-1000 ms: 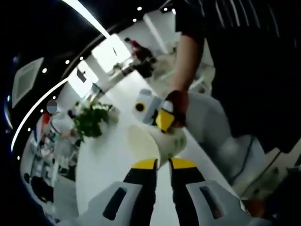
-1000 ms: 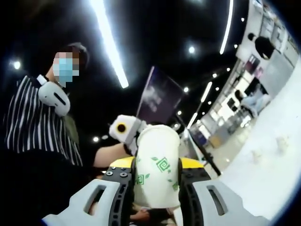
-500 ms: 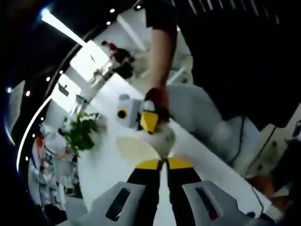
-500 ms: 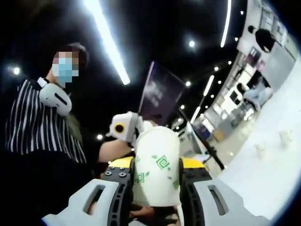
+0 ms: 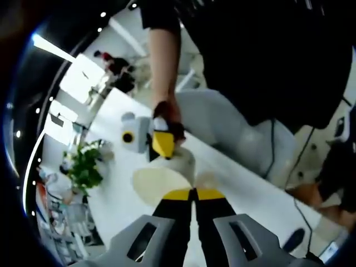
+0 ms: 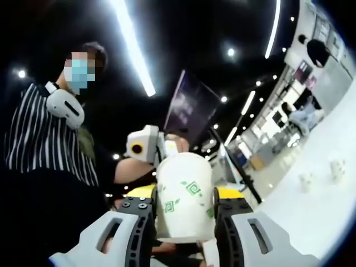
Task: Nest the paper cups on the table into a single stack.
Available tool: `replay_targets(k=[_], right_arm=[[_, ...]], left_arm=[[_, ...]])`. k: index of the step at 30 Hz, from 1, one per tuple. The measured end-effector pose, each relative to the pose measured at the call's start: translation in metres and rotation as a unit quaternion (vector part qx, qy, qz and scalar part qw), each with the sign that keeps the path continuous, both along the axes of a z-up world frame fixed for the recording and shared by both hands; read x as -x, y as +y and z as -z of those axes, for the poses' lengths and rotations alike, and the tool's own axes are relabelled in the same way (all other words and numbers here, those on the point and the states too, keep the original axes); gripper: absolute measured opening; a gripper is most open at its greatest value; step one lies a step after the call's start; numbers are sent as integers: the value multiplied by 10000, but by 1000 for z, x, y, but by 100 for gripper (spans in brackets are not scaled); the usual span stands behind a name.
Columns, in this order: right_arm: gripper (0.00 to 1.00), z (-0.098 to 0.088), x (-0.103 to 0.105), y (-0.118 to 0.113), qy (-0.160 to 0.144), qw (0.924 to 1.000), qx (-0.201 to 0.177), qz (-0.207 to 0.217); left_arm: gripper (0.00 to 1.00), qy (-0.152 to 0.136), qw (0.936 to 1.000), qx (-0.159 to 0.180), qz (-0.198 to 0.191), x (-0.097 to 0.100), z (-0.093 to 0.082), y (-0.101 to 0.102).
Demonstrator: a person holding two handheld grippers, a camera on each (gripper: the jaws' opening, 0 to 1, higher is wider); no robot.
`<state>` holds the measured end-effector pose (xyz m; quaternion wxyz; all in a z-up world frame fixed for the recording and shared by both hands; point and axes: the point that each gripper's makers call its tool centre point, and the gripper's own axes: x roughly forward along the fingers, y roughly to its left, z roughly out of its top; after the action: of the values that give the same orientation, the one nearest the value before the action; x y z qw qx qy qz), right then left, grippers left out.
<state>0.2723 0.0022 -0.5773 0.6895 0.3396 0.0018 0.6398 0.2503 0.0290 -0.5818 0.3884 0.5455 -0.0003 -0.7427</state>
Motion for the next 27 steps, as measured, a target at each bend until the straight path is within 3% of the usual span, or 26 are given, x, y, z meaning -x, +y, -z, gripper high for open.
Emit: replay_targets(k=[12,17,20,24,26,27], right_arm=[[44,17,-3,-37,67,9982,247,545],[55,25,-11,-59,64,9929,607,1022],[60,26,-19,-76,-143,9847,894,1490],[62,40,-26,-88,-207,9740,1430,1745],[64,45,-28,-91,-323,9672,1707,1851],[67,48,-31,-94,-454,9595,1922,2007]], left_arm=[[0,-91,9993,-283,216,-9,3,-2],[0,-209,9976,-583,324,-12,12,2],[0,-229,9962,-752,363,-12,19,4],[0,-449,9929,-993,481,-15,31,8],[0,-503,9918,-1058,501,-17,35,9],[0,-500,9912,-1110,519,-17,37,9]])
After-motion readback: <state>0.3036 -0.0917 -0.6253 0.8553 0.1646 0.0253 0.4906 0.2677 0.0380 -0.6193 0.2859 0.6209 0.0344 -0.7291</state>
